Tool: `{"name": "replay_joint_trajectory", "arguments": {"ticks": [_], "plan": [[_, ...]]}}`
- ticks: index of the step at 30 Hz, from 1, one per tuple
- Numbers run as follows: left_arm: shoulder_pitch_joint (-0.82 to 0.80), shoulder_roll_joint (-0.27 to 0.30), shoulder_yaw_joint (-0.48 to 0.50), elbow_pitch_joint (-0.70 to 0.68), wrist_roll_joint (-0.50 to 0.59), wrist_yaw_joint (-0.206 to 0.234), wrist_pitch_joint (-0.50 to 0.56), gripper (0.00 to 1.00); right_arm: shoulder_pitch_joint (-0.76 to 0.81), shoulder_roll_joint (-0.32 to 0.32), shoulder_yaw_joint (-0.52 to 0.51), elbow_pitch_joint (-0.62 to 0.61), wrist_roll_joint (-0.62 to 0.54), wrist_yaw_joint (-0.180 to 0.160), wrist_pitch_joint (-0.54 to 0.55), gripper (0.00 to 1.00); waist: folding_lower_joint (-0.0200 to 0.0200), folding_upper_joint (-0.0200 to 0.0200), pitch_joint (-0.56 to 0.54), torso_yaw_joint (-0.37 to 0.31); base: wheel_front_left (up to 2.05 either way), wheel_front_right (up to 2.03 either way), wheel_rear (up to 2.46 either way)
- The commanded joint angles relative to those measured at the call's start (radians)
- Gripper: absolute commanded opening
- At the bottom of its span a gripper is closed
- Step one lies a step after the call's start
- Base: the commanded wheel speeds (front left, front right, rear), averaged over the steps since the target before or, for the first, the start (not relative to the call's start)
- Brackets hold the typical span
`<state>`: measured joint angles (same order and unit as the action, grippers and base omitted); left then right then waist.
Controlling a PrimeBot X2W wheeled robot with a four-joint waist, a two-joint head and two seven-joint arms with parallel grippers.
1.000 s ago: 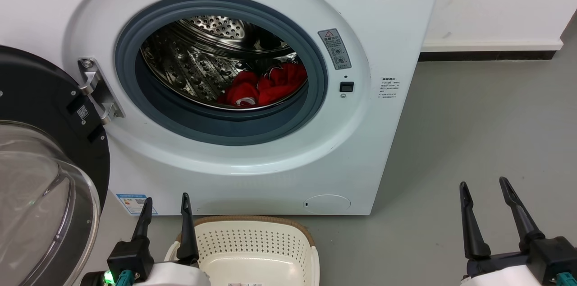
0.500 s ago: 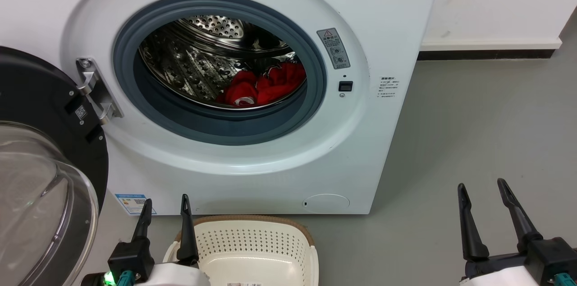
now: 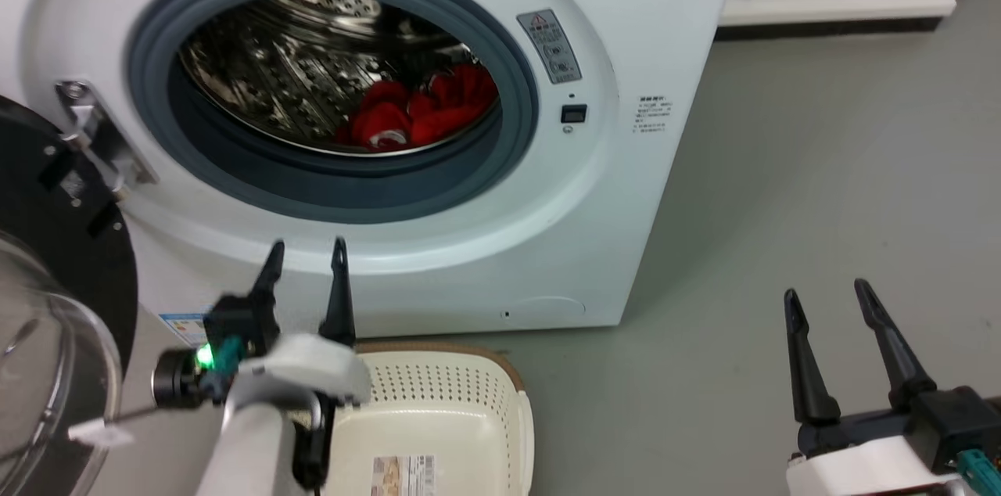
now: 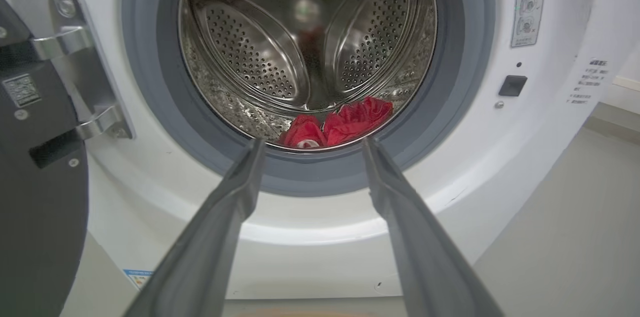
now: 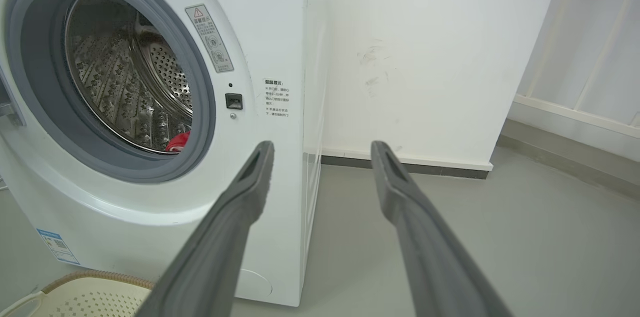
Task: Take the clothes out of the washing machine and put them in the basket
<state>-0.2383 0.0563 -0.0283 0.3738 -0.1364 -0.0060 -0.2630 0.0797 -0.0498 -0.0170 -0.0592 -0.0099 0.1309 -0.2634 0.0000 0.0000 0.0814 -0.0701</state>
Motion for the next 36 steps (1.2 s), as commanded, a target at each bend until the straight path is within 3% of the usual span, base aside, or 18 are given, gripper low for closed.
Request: {"name": "replay_joint_trajectory", "arguments": {"ticks": [1,16,29,36], "plan": [[-0.056,0.011,0.009,0.04,-0.002,-0.01,-0.003,1.0,-0.026,-0.001,0.002,-0.005,-0.006,0.0,-0.002,1.0,0.0,0.0,0.052,-0.028,0.0,0.0,0.0],[-0.709,0.143,-0.009,0.523,0.05,-0.053,0.042,1.0,-0.205,0.0,0.021,-0.028,0.048,0.0,-0.002,1.0,0.0,0.0,0.36,-0.154,0.0,0.0,0.0],[-1.165,0.331,-0.08,0.716,0.107,-0.103,0.346,1.0,-0.322,0.001,0.021,-0.055,0.122,0.0,-0.002,1.0,0.0,0.0,0.596,-0.245,0.0,0.0,0.0],[-1.333,0.387,-0.115,0.783,0.098,-0.12,0.55,1.0,-0.355,0.001,0.035,-0.066,0.148,0.0,-0.002,1.0,0.0,0.0,0.68,-0.266,0.0,0.0,0.0]]}}
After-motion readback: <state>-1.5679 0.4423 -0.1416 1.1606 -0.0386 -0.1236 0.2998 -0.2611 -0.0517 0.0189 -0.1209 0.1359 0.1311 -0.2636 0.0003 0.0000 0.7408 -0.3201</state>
